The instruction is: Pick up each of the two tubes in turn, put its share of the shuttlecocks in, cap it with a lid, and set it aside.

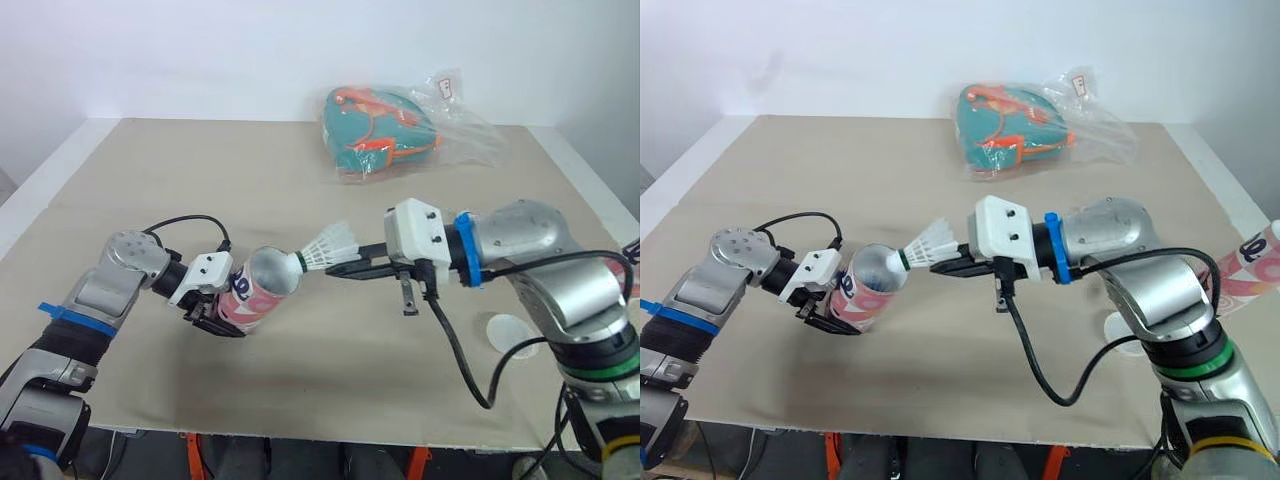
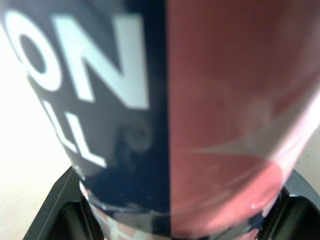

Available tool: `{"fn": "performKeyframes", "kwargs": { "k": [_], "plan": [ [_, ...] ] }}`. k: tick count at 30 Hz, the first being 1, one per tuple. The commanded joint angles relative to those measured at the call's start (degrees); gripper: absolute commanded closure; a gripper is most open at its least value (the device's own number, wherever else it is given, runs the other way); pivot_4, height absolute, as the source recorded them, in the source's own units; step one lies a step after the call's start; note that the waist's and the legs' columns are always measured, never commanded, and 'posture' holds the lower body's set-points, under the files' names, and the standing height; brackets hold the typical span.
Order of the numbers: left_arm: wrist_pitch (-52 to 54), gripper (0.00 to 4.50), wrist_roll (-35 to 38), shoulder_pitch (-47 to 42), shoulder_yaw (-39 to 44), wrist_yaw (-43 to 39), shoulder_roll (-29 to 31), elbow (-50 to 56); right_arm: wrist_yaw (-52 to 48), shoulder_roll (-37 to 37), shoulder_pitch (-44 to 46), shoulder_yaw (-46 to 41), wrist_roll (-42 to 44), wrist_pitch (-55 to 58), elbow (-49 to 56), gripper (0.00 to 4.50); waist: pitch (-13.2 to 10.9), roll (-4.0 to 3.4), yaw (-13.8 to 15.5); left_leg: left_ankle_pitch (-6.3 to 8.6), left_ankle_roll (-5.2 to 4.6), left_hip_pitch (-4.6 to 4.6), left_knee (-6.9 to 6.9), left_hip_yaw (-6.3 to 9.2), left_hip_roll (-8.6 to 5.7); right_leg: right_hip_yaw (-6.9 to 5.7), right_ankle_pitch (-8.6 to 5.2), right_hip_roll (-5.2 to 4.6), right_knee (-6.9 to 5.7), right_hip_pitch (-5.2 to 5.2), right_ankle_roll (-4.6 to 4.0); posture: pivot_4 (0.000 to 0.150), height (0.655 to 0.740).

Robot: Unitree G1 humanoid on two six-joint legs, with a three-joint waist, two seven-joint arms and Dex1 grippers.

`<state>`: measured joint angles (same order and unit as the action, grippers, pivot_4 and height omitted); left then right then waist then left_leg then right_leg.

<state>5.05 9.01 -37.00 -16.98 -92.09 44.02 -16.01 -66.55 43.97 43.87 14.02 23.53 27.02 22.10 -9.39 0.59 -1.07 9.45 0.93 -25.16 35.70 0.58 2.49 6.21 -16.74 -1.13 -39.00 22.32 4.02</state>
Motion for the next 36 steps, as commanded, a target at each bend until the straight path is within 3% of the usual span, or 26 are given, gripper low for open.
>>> {"fn": "performKeyframes", "kwargs": {
  "k": [1, 8, 12, 17, 19, 25, 31, 36],
  "plan": [
    [0.04, 1.53, -0.52, 0.92, -3.12, -0.40, -1.06, -0.33, -1.20, -1.36, 3.05, 2.41, -3.31, -2.24, -1.37, 4.47, 0.00, 0.00, 0.00, 0.00, 0.00, 0.00, 0.01, -0.01, 0.00, 0.00, 0.00, 0.00, 0.00, 0.00, 0.00, 0.150, 0.7387],
    [0.40, 1.53, -0.45, 0.96, -3.23, -0.40, -1.44, 0.01, -2.04, -5.29, 6.53, 6.84, -8.84, -5.25, -5.95, 4.47, 0.00, 0.00, 0.01, 0.00, 0.00, -0.02, 0.01, 0.00, -0.02, 0.00, 0.02, -0.01, -0.02, 0.00, -0.03, 0.150, 0.7387],
    [0.53, 1.53, -0.50, 0.74, -3.29, -0.40, -1.49, -0.10, -1.61, -7.91, 7.85, 5.79, -8.76, -4.33, -9.09, 3.34, 0.00, 0.00, 0.06, 0.00, 0.00, 0.00, 0.01, 0.01, 0.00, -0.01, 0.04, 0.02, -0.04, 0.01, -0.05, 0.150, 0.7387],
    [0.81, 1.53, -0.32, 0.67, -3.44, -0.41, -1.21, 0.11, -2.31, -8.40, 7.63, 2.07, -4.02, -0.65, -6.54, 0.76, 0.00, 0.00, 0.09, 0.00, 0.00, -0.03, 0.00, 0.04, -0.06, -0.03, 0.16, -0.04, -0.04, 0.00, -0.28, 0.150, 0.7387],
    [0.86, 1.53, -0.29, 0.67, -3.50, -0.41, -1.07, 0.24, -2.25, -7.44, 6.73, -0.70, -1.34, 1.46, -5.33, 0.05, 0.00, 0.00, 0.09, 0.00, 0.00, -0.03, -0.01, 0.07, -0.05, -0.06, 0.16, -0.03, -0.04, 0.00, -0.30, 0.150, 0.7387],
    [1.07, 1.53, 0.10, 0.63, -3.77, -0.41, -0.54, 0.49, -0.29, -2.46, 0.61, -11.71, 7.08, 7.67, -2.09, 0.05, 0.00, 0.03, -0.01, 0.00, 0.00, -0.05, 0.00, 0.13, -0.13, -0.12, 0.14, -0.12, -0.02, -0.07, -0.29, 0.150, 0.7387],
    [1.41, 1.53, 0.07, 0.93, -3.30, -0.41, -0.93, 0.94, 10.58, 0.39, -9.11, -21.74, 4.41, 9.48, -4.87, 0.05, 0.00, 0.03, 0.03, 0.00, 0.00, -0.04, -0.01, 0.18, -0.17, -0.16, 0.11, -0.13, -0.04, -0.09, -0.28, 0.150, 0.7387],
    [1.44, 1.53, -0.19, 2.08, -2.71, -0.40, -0.80, 1.35, 26.83, -2.51, -16.85, -32.55, -0.07, 9.67, -7.18, 0.05, 0.00, 0.03, 0.01, 0.00, 0.00, -0.05, -0.03, 0.14, -0.32, -0.06, 0.09, -0.23, -0.03, -0.09, -0.17, 0.150, 0.7387]
  ]
}}
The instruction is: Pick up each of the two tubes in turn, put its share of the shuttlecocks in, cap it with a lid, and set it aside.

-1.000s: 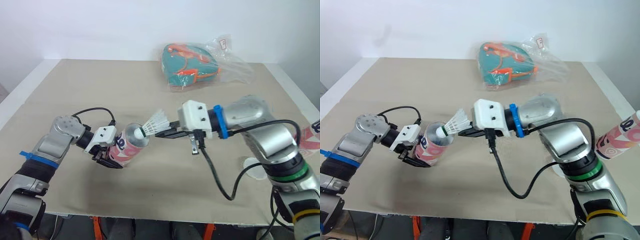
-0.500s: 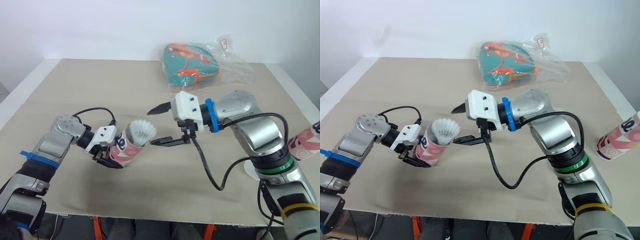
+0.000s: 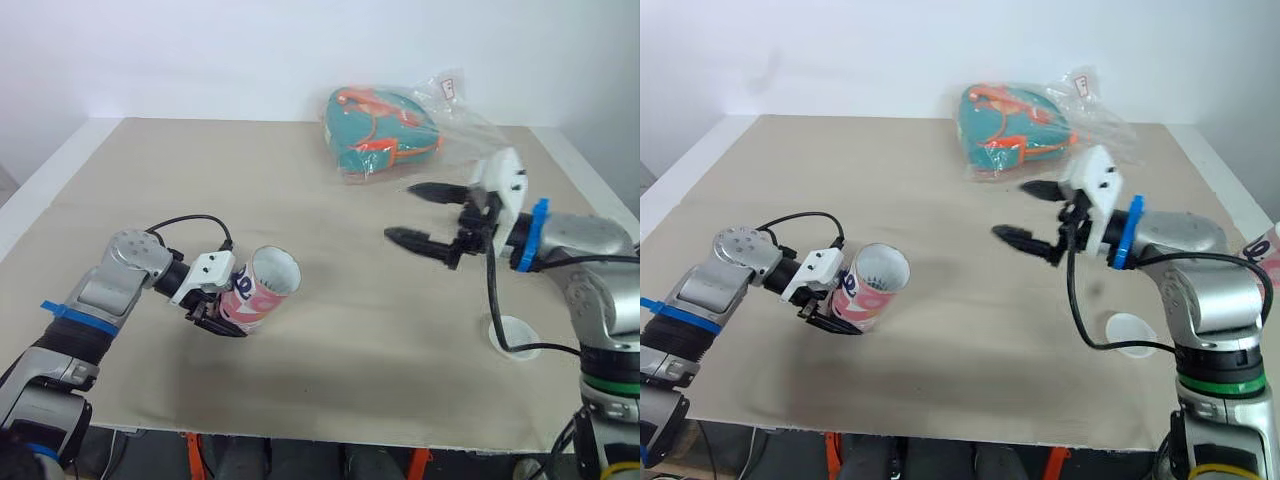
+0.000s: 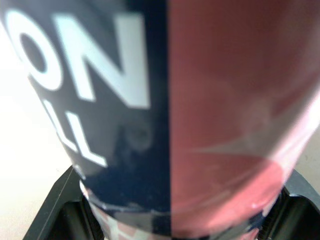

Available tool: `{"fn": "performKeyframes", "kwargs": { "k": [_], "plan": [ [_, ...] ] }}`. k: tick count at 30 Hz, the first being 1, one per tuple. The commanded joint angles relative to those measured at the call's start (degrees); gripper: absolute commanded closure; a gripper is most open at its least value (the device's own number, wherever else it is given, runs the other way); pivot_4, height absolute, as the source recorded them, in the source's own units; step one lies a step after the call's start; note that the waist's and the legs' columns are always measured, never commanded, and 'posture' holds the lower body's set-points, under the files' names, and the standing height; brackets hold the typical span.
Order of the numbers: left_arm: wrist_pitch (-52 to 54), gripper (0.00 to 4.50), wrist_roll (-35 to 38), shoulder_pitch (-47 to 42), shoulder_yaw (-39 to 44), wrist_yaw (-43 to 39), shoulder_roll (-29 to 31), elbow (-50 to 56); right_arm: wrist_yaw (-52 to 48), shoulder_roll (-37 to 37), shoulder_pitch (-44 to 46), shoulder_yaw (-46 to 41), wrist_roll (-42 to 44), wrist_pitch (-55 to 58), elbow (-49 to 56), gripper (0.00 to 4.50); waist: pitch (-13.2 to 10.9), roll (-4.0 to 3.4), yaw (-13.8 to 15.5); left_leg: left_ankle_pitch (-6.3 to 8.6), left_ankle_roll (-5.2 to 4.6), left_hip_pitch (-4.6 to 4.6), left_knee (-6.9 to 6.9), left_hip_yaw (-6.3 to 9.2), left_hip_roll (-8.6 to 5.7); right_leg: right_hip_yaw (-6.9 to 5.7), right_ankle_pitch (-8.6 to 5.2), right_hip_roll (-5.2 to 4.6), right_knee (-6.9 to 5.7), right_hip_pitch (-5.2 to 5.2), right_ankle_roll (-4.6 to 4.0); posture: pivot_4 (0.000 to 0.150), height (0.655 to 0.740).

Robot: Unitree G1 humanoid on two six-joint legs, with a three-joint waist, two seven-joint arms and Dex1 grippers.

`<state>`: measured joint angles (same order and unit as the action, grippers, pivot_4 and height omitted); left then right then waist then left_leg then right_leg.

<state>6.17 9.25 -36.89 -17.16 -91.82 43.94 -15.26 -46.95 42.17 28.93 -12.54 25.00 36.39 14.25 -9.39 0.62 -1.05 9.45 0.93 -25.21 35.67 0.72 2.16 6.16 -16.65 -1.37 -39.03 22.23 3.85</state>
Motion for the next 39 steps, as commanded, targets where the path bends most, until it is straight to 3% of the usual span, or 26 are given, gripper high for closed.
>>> {"fn": "performKeyframes", "kwargs": {
  "k": [1, 7, 11, 16, 28, 33, 37, 39],
  "plan": [
    [0.34, 1.53, -0.46, 2.24, -2.38, -0.68, -0.72, 0.75, 9.55, -1.44, -3.65, -7.64, -1.79, 0.97, 0.99, 0.05, 0.00, 0.00, -0.01, 0.00, 0.00, 0.00, -0.02, -0.01, -0.02, 0.02, 0.00, -0.01, 0.00, 0.02, 0.01, 0.150, 0.7387],
    [-0.24, 1.53, -0.96, 1.84, -2.38, -0.68, -1.49, -0.13, 15.56, -3.06, -10.58, -8.29, -6.64, -3.82, -4.54, 0.05, 0.01, -0.02, -0.12, 0.00, 0.00, 0.03, -0.09, 0.02, -0.06, 0.03, -0.05, -0.02, 0.00, -0.01, 0.03, 0.150, 0.7387],
    [-0.87, 1.53, -1.16, 1.48, -2.91, -0.68, -1.87, -0.76, 17.77, -4.05, -9.61, -8.09, -9.47, -8.73, -16.41, 0.05, 0.01, -0.02, -0.12, -0.01, -0.01, 0.06, 0.03, -0.01, -0.09, 0.07, 0.00, -0.03, 0.01, -0.08, 0.11, 0.150, 0.7387],
    [-1.55, 1.53, -1.27, 1.22, -2.98, -0.68, -1.89, -1.50, 17.45, -4.39, -7.07, -6.00, -11.04, -12.52, -24.10, 0.05, 0.01, -0.05, -0.18, -0.01, -0.01, 0.08, 0.02, -0.04, -0.16, 0.18, 0.02, -0.06, 0.03, -0.10, 0.15, 0.150, 0.7387],
    [-1.61, 1.53, -1.35, 1.08, -3.07, -0.68, -2.34, -1.81, 16.01, -5.24, 6.12, -2.74, -12.89, -20.73, -48.13, 0.05, 0.00, -0.08, -0.18, -0.01, -0.02, 0.11, 0.03, 0.03, -0.30, 0.21, -0.02, -0.10, 0.04, -0.23, 0.23, 0.150, 0.7387],
    [-1.45, 1.53, -1.46, 1.23, -2.83, -0.68, -2.20, -1.50, 16.80, -5.20, 15.36, -0.89, -15.71, -26.88, -64.54, 0.05, -0.01, -0.10, -0.29, -0.01, -0.02, 0.14, 0.03, 0.08, -0.37, 0.24, -0.05, -0.12, 0.05, -0.29, 0.24, 0.150, 0.7387],
    [-1.23, 1.53, -1.56, 1.38, -2.49, -0.68, -2.15, -1.20, 17.06, -5.48, 19.80, -0.03, -17.23, -30.77, -72.64, 1.28, -0.01, -0.10, -0.31, -0.02, -0.03, 0.14, 0.01, 0.12, -0.40, 0.23, -0.06, -0.13, 0.06, -0.31, 0.24, 0.150, 0.7387],
    [-1.00, 1.53, -1.57, 1.56, -2.24, -0.68, -2.06, -0.87, 16.99, -5.56, 20.83, 0.12, -17.41, -32.55, -74.89, 2.46, -0.01, -0.10, -0.30, -0.02, -0.03, 0.14, -0.01, 0.13, -0.40, 0.23, -0.08, -0.14, 0.06, -0.32, 0.24, 0.150, 0.7387]
  ]
}}
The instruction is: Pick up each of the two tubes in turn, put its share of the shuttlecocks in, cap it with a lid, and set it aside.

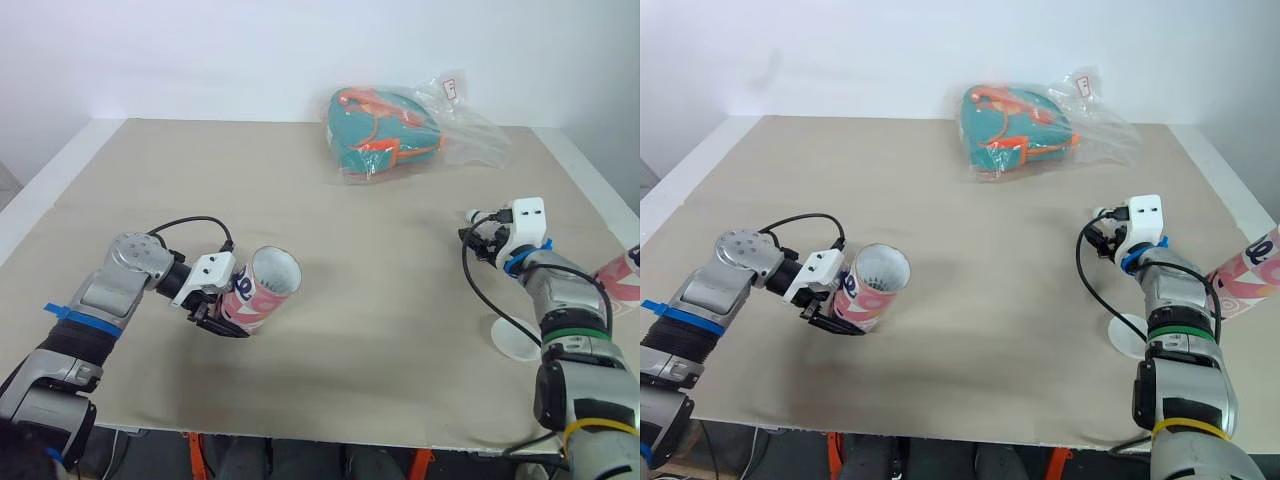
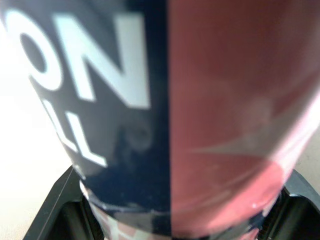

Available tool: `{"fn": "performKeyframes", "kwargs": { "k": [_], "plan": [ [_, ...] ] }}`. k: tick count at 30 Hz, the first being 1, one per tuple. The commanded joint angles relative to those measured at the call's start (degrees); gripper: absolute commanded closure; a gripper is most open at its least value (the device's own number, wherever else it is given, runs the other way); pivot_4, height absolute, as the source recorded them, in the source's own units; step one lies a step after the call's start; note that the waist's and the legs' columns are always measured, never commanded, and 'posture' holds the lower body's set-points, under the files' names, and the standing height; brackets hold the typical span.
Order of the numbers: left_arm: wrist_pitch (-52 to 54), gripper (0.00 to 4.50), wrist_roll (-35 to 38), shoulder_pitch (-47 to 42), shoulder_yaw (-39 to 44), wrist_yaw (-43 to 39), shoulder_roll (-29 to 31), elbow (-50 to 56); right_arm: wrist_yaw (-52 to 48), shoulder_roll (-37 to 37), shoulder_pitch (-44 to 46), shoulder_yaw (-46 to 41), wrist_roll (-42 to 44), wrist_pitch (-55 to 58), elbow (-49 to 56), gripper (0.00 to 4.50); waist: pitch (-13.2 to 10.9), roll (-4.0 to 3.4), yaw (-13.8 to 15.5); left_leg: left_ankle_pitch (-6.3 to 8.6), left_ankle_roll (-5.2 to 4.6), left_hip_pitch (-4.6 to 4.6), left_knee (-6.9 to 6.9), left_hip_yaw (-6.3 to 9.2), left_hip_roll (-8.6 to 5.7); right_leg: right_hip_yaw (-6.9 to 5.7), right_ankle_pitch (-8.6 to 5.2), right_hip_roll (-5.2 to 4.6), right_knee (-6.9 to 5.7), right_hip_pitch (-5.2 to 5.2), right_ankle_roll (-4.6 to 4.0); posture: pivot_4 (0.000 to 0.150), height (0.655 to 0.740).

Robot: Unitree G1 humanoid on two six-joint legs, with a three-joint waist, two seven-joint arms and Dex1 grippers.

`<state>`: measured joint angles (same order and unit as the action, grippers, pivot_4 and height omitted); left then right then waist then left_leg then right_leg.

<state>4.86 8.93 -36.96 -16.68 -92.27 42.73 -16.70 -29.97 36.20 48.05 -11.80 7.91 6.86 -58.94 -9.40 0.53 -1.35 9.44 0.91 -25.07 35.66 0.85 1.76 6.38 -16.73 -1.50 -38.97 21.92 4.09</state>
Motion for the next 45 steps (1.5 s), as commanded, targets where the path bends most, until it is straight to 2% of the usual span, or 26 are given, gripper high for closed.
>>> {"fn": "performKeyframes", "kwargs": {
  "k": [1, 4, 5, 7, 10, 11, 16, 18, 20, 22, 26, 34, 39, 41, 44, 45],
  "plan": [
    [0.45, 1.53, -1.26, 1.79, -2.53, -0.23, -0.78, 0.78, -0.23, 0.32, 1.86, -0.56, -0.31, -3.55, -2.14, 2.94, 0.00, 0.00, 0.00, 0.00, 0.00, -0.01, -0.01, 0.02, -0.01, 0.00, -0.01, 0.00, 0.00, -0.01, 0.00, 0.150, 0.7387],
    [0.83, 1.53, -1.26, 2.15, -2.10, -0.22, -0.62, 1.30, -1.10, 0.15, 1.51, -0.48, -0.01, -4.20, -1.88, 4.28, 0.00, 0.00, -0.03, 0.00, 0.00, -0.01, -0.02, 0.03, -0.01, 0.00, -0.02, 0.00, 0.00, 0.00, 0.00, 0.150, 0.7387],
    [0.90, 1.53, -1.28, 2.24, -2.01, -0.22, -0.60, 1.41, -1.24, 0.14, 1.33, -0.48, 0.07, -4.31, -1.68, 4.47, 0.00, 0.00, -0.06, 0.00, 0.00, -0.01, -0.03, 0.03, -0.01, 0.00, -0.02, 0.00, 0.00, 0.00, 0.00, 0.150, 0.7387],
    [0.91, 1.53, -1.44, 2.43, -1.83, -0.11, -0.60, 1.52, -2.20, 0.24, 0.61, -0.89, 0.90, -3.91, 0.60, 4.47, 0.00, 0.00, -0.10, 0.00, 0.00, 0.00, -0.03, 0.04, -0.01, 0.00, -0.01, 0.01, 0.00, -0.01, 0.00, 0.150, 0.7387],
    [1.12, 1.53, -1.58, 2.59, -1.62, -0.10, -0.57, 1.75, -7.25, 0.23, -2.75, -2.27, 6.15, 2.75, 14.81, 4.47, -0.01, -0.02, -0.12, 0.00, 0.00, -0.01, -0.03, 0.05, -0.01, -0.01, -0.02, 0.01, 0.00, 0.00, 0.00, 0.150, 0.7387],
    [1.20, 1.53, -1.57, 2.62, -1.58, -0.12, -0.58, 1.81, -8.94, 0.25, -4.56, -2.33, 8.22, 5.49, 21.16, 4.47, -0.01, -0.04, -0.13, 0.00, 0.00, -0.02, -0.04, 0.07, -0.01, -0.01, -0.02, 0.01, 0.00, 0.00, 0.00, 0.150, 0.7387],
    [0.95, 1.53, -1.76, 2.28, -1.83, -0.23, -0.83, 1.37, -20.74, 3.43, -17.35, 1.78, 24.55, 21.52, 65.68, 4.47, -0.03, -0.24, 0.12, 0.00, 0.00, -0.06, -0.11, 0.26, 0.01, -0.15, -0.11, 0.05, -0.02, 0.00, -0.07, 0.150, 0.7387],
    [0.79, 1.53, -1.83, 1.84, -2.11, -0.23, -1.08, 0.91, -24.93, 6.36, -19.90, 5.09, 28.13, 23.90, 78.83, 4.47, -0.03, -0.25, 0.16, 0.01, 0.00, -0.08, -0.13, 0.36, 0.01, -0.28, -0.15, 0.05, -0.03, -0.01, -0.11, 0.150, 0.7387],
    [0.68, 1.53, -1.84, 1.31, -2.40, -0.23, -1.41, 0.41, -25.87, 7.62, -18.57, 8.18, 29.42, 26.03, 85.34, 4.47, -0.03, -0.25, 0.13, 0.01, 0.00, -0.06, -0.11, 0.39, 0.02, -0.33, -0.16, 0.05, -0.03, -0.04, -0.10, 0.150, 0.7387],
    [0.50, 1.53, -1.82, 0.86, -2.74, -0.23, -1.66, -0.01, -26.10, 8.05, -15.58, 11.11, 28.38, 26.60, 87.64, 4.47, -0.04, -0.23, 0.10, 0.00, 0.00, -0.05, -0.02, 0.38, 0.03, -0.32, -0.29, 0.04, -0.02, -0.07, 0.17, 0.150, 0.7387],
    [0.20, 1.53, -1.81, 0.09, -3.16, -0.23, -2.19, -0.74, -29.20, 10.10, -10.62, 17.87, 22.54, 24.85, 88.02, 4.47, -0.07, -0.10, 0.18, -0.12, 0.06, -0.06, 0.14, 0.32, 0.01, -0.28, -0.33, -0.03, 0.01, 0.00, 0.03, 0.150, 0.7387],
    [0.69, 1.53, -1.08, -0.13, -3.35, -0.23, -2.09, -0.38, -34.65, 8.47, -1.57, 30.95, 9.88, 18.94, 81.68, 4.47, -0.07, -0.08, 0.28, -0.12, 0.06, -0.17, 0.08, 0.25, -0.11, -0.26, -0.12, -0.17, 0.05, -0.01, -0.03, 0.150, 0.7387],
    [1.40, 1.53, -1.17, 0.66, -2.74, -0.23, -2.33, 0.69, -37.25, 4.88, 1.53, 33.34, 7.42, 15.79, 78.62, 4.47, -0.07, -0.07, 0.35, -0.12, 0.06, -0.19, 0.04, 0.38, -0.09, -0.39, -0.15, -0.11, 0.00, -0.01, -0.06, 0.150, 0.7387],
    [1.65, 1.53, -1.17, 0.92, -2.55, -0.23, -2.42, 1.06, -38.05, 2.99, 3.04, 32.68, 9.16, 16.94, 77.82, 4.47, -0.07, -0.07, 0.33, -0.12, 0.06, -0.21, 0.04, 0.38, -0.11, -0.41, -0.16, -0.14, 0.01, -0.03, -0.04, 0.150, 0.7387],
    [1.81, 1.53, -1.20, 1.21, -2.34, -0.23, -2.37, 1.34, -40.09, 1.63, 4.91, 31.28, 12.23, 19.63, 77.24, 3.55, -0.07, -0.07, 0.28, -0.12, 0.06, -0.20, 0.04, 0.38, -0.10, -0.40, -0.14, -0.13, -0.02, -0.02, -0.06, 0.150, 0.7387],
    [1.82, 1.53, -1.25, 1.26, -2.29, -0.23, -2.36, 1.36, -40.73, 1.65, 5.13, 31.03, 12.59, 19.83, 77.19, 3.07, -0.07, -0.07, 0.31, -0.12, 0.06, -0.20, 0.05, 0.44, -0.09, -0.46, -0.15, -0.12, -0.03, -0.03, -0.08, 0.150, 0.7387]
  ]
}}
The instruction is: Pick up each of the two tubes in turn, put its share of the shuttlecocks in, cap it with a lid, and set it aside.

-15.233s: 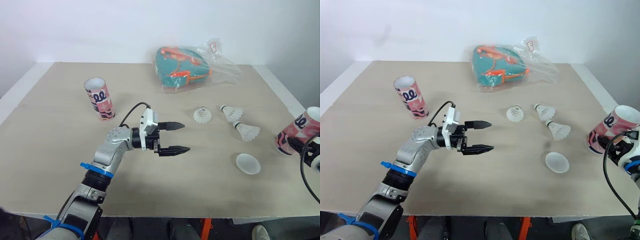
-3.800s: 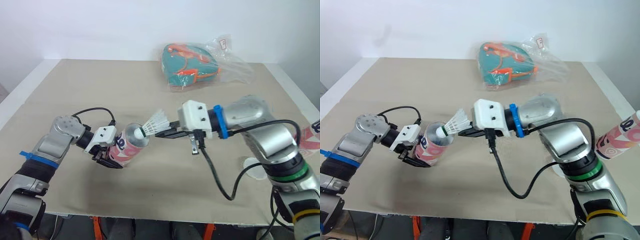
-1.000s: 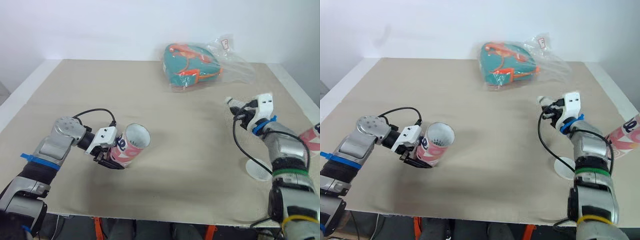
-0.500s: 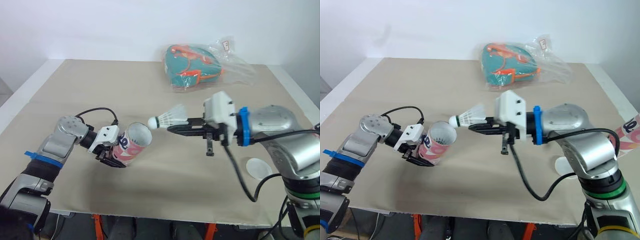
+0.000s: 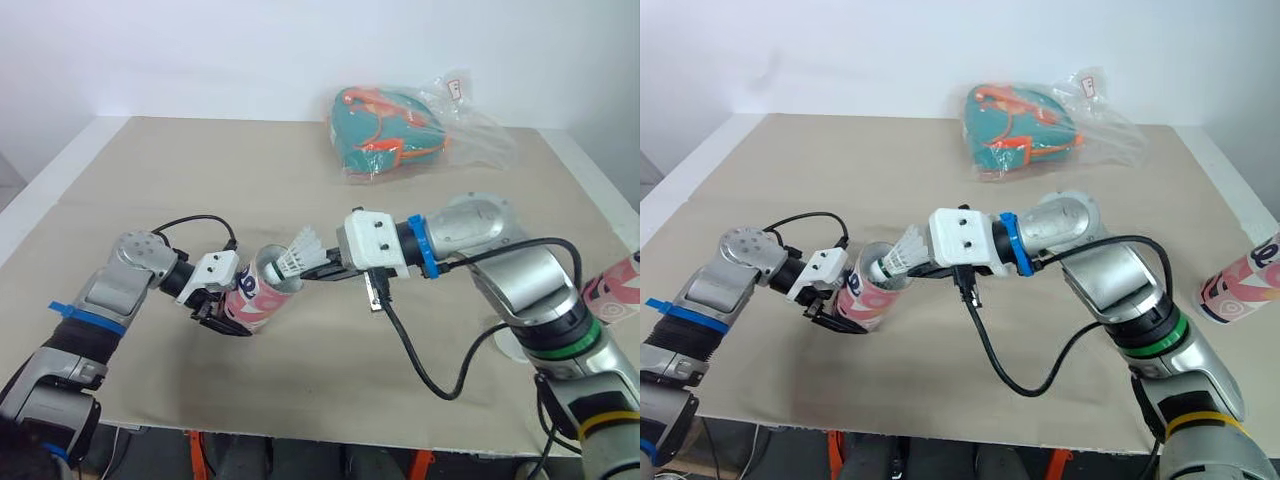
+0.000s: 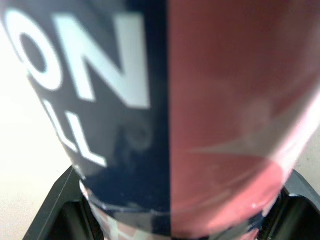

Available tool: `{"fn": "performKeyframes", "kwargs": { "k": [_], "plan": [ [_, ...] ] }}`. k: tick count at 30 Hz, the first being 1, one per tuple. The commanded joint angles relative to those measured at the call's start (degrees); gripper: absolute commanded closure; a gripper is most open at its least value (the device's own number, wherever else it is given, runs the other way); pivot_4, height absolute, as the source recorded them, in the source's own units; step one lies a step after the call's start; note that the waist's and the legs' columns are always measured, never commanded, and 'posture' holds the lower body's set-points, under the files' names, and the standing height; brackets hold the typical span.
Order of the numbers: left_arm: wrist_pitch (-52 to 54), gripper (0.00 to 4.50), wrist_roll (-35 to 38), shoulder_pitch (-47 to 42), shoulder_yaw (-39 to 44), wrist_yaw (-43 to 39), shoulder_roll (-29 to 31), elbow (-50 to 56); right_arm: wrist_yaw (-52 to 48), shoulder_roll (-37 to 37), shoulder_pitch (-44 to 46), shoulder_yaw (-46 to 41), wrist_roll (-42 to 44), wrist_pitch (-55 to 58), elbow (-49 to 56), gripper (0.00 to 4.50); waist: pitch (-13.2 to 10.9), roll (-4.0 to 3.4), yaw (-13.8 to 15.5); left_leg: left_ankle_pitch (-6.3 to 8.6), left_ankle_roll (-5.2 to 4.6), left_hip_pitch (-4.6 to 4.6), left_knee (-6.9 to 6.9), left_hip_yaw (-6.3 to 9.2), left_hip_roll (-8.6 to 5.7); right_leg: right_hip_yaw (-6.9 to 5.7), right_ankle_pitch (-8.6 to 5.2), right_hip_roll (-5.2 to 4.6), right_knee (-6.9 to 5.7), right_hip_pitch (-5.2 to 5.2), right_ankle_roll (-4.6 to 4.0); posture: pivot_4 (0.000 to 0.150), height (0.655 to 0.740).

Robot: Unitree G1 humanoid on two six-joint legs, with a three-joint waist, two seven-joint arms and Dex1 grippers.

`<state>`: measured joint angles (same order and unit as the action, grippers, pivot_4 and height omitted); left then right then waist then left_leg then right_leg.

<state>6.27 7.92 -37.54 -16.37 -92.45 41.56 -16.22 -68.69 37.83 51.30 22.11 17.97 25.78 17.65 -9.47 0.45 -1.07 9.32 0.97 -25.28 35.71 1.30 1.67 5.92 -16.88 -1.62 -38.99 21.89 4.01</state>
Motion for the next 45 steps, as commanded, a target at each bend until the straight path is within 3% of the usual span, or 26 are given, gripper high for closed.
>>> {"fn": "performKeyframes", "kwargs": {
  "k": [1, 6, 13, 18, 23, 33, 41, 45],
  "plan": [
    [0.43, 1.53, -0.24, 1.86, -2.58, -0.05, -1.16, 0.88, -2.46, -0.05, 2.17, -3.20, 3.12, 1.26, 0.57, 2.60, 0.00, 0.01, 0.05, 0.00, 0.00, 0.00, 0.00, 0.03, 0.00, -0.03, 0.00, 0.00, 0.00, 0.00, -0.01, 0.150, 0.7387],
    [0.44, 1.53, -0.39, 1.82, -2.45, -0.05, -1.37, 0.80, -3.09, -1.01, 3.74, -8.36, 11.01, 7.13, 0.80, 0.25, 0.00, 0.01, 0.04, 0.00, 0.00, -0.01, -0.01, 0.08, -0.01, -0.07, -0.02, -0.01, 0.01, -0.03, -0.03, 0.150, 0.7387],
    [0.12, 1.53, -0.21, 0.77, -2.99, -0.05, -1.46, 0.04, -0.17, -2.42, 4.42, -11.93, 12.96, 10.99, -5.25, 0.25, 0.00, 0.01, 0.03, 0.00, 0.00, 0.00, 0.00, 0.12, -0.01, -0.11, -0.01, -0.01, 0.01, -0.06, -0.05, 0.150, 0.7387],
    [-0.03, 1.53, 0.15, -0.31, -3.70, -0.05, -1.65, -0.81, -5.06, 0.57, 1.23, -6.26, 7.89, 7.22, -5.34, 2.09, 0.01, 0.02, 0.16, 0.00, 0.00, -0.03, -0.02, 0.15, -0.05, -0.15, -0.05, -0.02, 0.01, -0.03, -0.04, 0.150, 0.7387],
    [-0.13, 1.53, 0.78, -0.64, -4.61, -0.05, -1.26, -0.99, -7.59, -0.79, 3.14, -4.00, 6.63, 6.20, -8.05, 4.49, -0.02, -0.03, 0.06, 0.00, 0.00, -0.05, -0.01, 0.13, -0.05, -0.13, -0.03, -0.02, -0.01, -0.01, -0.04, 0.150, 0.7387],
    [-0.15, 1.53, 1.02, -0.19, -4.59, -0.05, -0.65, -0.55, -10.53, -9.12, 11.35, 0.98, 2.59, 3.49, -16.38, 4.49, -0.02, -0.03, 0.06, 0.00, 0.00, -0.07, -0.01, 0.27, -0.04, -0.27, -0.06, 0.00, -0.01, -0.02, -0.07, 0.150, 0.7387],
    [-0.03, 1.53, 0.62, 0.55, -3.77, -0.05, -0.99, -0.25, -14.46, -12.24, 16.41, 11.65, -7.95, 1.62, -23.74, 4.49, -0.02, -0.03, 0.05, 0.00, 0.00, -0.07, -0.02, 0.32, -0.04, -0.34, -0.09, 0.01, -0.04, 0.09, -0.13, 0.150, 0.7387],
    [0.27, 1.53, 0.33, 1.39, -3.07, -0.03, -1.33, 0.54, -15.92, -17.22, 18.47, 14.56, -9.46, 2.22, -27.40, 4.49, -0.02, -0.04, -0.08, 0.00, 0.00, -0.06, -0.05, 0.33, -0.03, -0.34, -0.09, 0.04, -0.05, 0.00, -0.15, 0.150, 0.7387]
  ]
}}
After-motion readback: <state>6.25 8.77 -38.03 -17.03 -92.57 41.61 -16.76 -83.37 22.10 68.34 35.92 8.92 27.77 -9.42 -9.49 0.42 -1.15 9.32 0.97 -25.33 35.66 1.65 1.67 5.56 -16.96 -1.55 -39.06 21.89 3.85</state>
